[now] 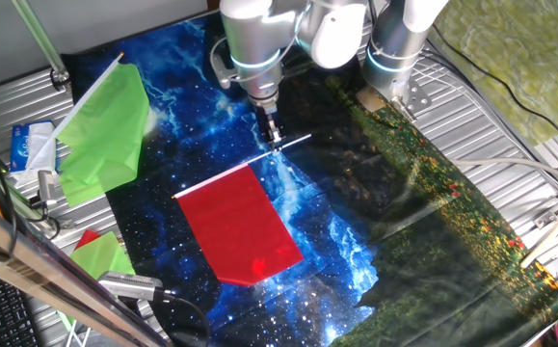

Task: Wave the flag

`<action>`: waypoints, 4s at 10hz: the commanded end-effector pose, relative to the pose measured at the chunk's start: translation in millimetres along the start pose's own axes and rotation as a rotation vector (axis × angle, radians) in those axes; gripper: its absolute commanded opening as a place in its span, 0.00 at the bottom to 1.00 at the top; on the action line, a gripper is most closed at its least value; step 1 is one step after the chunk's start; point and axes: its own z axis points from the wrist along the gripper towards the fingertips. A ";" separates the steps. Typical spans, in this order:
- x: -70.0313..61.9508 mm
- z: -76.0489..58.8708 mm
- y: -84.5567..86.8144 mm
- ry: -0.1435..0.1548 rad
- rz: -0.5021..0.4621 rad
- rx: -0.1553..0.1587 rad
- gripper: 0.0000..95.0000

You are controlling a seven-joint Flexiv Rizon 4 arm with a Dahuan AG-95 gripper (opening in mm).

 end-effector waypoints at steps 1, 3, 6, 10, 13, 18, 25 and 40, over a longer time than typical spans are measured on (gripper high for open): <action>0.3 0.8 0.1 0.001 0.010 -0.004 0.20; 0.3 1.1 0.2 0.001 0.026 -0.004 0.20; 0.7 4.0 2.2 0.003 0.015 0.064 0.20; 0.7 4.3 2.3 0.000 0.027 0.074 0.20; 0.7 4.3 2.3 -0.007 0.029 0.075 0.00; 0.8 5.1 2.7 0.001 0.030 0.058 0.00; 1.8 -11.2 4.8 -0.011 0.019 0.062 0.00; 6.4 -129.7 6.8 0.028 -0.060 0.058 0.00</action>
